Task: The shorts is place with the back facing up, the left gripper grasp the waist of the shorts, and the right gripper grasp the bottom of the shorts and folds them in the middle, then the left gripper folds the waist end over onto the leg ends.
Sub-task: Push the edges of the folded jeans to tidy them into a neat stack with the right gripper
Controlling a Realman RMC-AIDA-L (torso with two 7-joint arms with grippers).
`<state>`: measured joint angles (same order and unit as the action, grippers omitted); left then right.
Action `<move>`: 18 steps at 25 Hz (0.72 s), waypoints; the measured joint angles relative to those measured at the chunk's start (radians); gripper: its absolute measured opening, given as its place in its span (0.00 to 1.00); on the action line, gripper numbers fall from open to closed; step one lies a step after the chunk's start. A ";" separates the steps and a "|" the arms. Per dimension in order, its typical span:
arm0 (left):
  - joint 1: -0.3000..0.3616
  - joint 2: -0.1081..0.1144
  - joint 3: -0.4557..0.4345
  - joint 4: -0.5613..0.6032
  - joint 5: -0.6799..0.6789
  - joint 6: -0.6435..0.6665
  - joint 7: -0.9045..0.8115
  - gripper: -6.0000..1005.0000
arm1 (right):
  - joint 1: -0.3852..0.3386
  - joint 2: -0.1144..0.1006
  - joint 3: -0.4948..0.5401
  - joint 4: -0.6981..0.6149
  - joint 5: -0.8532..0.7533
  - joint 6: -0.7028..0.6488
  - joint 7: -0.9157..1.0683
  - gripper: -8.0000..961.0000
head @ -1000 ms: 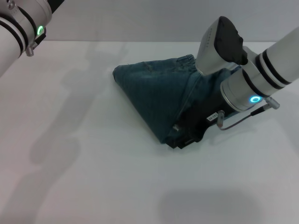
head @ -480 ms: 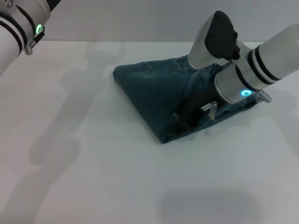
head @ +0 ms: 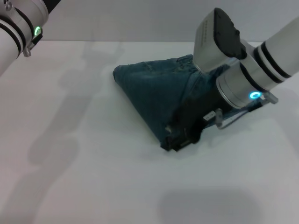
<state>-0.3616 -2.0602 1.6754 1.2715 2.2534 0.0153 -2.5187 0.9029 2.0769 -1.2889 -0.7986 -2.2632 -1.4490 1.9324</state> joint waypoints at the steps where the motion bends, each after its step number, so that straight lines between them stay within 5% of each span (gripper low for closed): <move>1: 0.000 0.000 0.000 0.002 0.000 0.000 0.000 0.86 | -0.002 -0.001 -0.001 -0.006 -0.002 -0.020 0.000 0.57; 18: 0.005 -0.003 0.004 0.012 -0.008 0.005 -0.001 0.86 | -0.005 0.000 -0.061 0.091 -0.056 0.087 0.007 0.57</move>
<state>-0.3566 -2.0631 1.6790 1.2831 2.2451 0.0199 -2.5197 0.8979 2.0772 -1.3503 -0.7074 -2.3195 -1.3623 1.9390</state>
